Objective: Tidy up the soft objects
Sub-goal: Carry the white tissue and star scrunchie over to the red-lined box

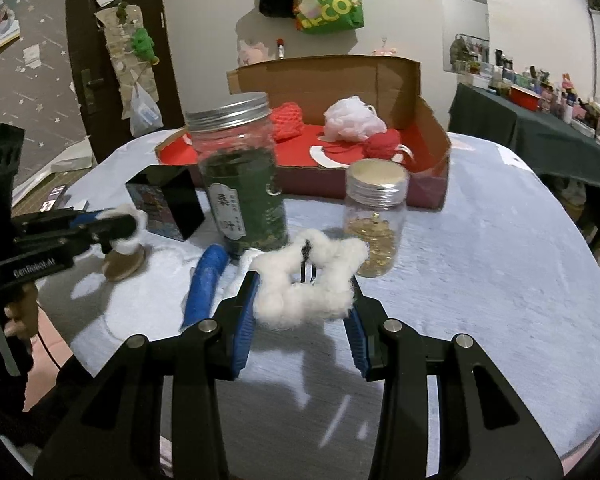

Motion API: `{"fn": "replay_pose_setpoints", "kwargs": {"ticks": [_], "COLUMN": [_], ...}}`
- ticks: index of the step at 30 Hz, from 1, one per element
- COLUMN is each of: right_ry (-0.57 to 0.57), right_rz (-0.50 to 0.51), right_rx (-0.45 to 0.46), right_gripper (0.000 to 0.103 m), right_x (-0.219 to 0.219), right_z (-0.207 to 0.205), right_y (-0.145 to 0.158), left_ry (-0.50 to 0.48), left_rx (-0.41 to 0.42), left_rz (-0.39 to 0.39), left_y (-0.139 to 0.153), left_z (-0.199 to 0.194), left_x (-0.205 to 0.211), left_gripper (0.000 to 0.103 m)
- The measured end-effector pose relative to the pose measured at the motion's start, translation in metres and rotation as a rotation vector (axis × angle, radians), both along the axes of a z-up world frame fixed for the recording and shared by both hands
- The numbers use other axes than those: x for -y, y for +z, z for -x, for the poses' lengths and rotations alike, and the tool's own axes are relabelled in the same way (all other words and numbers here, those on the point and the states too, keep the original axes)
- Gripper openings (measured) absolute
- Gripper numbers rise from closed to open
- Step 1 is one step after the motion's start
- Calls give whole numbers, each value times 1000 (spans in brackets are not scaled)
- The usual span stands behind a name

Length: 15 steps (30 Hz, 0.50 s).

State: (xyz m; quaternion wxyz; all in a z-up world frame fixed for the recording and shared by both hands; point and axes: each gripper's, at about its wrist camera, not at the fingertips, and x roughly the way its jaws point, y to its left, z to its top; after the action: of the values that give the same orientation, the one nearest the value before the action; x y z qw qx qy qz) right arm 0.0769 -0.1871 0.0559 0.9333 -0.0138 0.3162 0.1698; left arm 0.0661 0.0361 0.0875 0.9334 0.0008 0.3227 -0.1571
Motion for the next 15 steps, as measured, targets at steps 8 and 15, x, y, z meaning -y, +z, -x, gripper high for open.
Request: {"fn": "replay_pose_setpoints", "kwargs": {"ticks": [8, 15], "right_ry": [-43, -57], "right_rz": [12, 19], "right_rx": [7, -1], "right_gripper": [38, 38], "right_x": [17, 28], "right_z": [0, -6], "right_y": [3, 2], "left_ry": [65, 97], "left_rx": [4, -9], "left_rz": [-2, -21], "left_y": [3, 0], "left_z": [0, -6], "left_x": [-30, -48], "left_gripper": [19, 19]}}
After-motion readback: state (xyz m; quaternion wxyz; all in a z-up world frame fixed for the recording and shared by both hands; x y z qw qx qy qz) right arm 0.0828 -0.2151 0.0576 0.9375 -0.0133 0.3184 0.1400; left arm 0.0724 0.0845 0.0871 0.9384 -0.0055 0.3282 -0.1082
